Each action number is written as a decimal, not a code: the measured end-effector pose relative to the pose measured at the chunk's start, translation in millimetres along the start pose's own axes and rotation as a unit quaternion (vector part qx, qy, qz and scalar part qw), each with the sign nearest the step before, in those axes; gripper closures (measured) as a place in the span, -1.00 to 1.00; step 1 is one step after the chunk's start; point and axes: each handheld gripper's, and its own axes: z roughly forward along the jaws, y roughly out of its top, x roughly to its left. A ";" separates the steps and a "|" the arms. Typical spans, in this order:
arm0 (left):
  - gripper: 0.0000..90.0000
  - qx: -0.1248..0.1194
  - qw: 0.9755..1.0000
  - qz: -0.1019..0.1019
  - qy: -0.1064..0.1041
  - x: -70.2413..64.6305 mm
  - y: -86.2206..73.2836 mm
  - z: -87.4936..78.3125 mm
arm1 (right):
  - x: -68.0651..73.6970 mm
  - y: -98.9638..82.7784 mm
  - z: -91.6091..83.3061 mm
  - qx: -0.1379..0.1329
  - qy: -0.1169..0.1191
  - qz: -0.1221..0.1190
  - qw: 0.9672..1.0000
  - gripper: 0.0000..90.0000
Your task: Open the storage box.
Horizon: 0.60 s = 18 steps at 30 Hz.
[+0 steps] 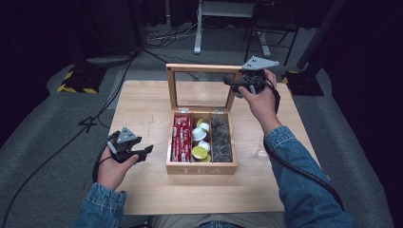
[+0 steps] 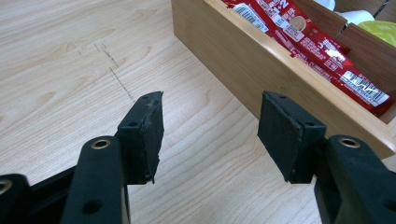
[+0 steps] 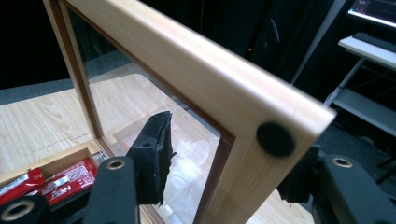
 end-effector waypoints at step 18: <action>-0.11 0.004 1.000 0.000 -0.004 0.5 -2.4 3.5 | -12.4 -29.6 33.0 0.029 -0.004 0.039 0.999 -0.05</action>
